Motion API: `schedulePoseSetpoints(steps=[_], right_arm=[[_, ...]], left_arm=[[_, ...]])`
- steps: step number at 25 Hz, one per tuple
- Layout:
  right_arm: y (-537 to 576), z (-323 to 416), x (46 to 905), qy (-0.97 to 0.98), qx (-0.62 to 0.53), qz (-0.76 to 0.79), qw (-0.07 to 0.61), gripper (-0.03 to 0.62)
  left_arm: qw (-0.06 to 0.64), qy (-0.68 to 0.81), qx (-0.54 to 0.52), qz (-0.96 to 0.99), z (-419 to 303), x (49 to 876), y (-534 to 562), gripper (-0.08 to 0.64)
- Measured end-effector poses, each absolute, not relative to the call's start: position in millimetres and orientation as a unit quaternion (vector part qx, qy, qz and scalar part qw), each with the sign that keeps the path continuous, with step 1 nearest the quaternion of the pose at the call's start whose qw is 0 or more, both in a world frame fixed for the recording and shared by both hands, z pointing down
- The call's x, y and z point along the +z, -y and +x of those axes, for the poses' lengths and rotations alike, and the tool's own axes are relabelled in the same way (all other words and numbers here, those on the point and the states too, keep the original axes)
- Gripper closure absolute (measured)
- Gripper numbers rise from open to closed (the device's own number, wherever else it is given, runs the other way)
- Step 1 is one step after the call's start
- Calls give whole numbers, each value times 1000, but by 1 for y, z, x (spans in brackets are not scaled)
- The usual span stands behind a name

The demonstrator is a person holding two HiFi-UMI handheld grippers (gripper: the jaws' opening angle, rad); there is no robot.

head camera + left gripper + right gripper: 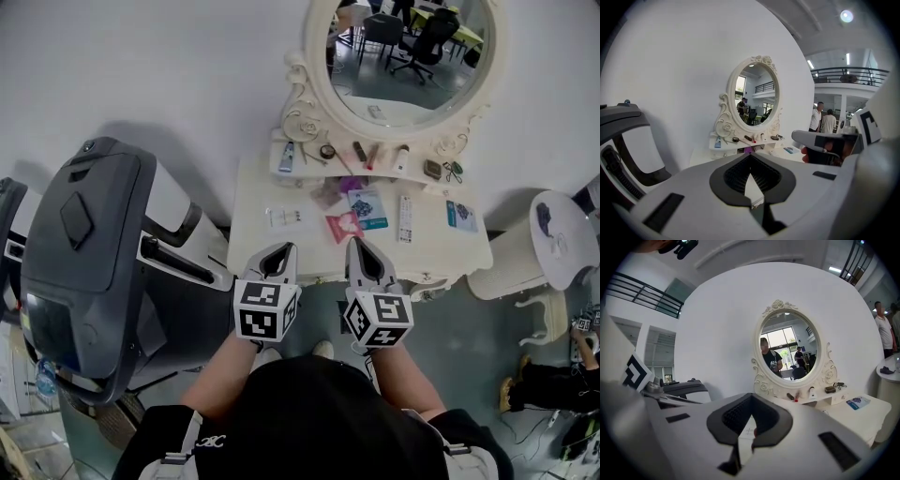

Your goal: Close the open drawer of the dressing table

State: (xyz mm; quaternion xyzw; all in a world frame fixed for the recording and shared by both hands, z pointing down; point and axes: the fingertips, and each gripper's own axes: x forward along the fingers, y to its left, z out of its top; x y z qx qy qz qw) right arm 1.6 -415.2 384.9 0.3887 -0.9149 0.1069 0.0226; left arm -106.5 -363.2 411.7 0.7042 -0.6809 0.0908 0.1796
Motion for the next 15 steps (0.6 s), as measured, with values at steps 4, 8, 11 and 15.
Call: schedulePoseSetpoints(steps=[4,8,11,15], right_arm=[[415,2,386,913,107,392,21,583],[414,1,387,912,106,397,22,583],[412,-2,384,911,101,398,24,583],[407,-7,382,913,94,396,31,583]], left_arm=[[181,679,92,705,-108,415,365,554],[179,676,94,709,-109,417,365,554],[177,673,94,712,-110,415,366,554],[179,672,93,713,-115,414,366,554]])
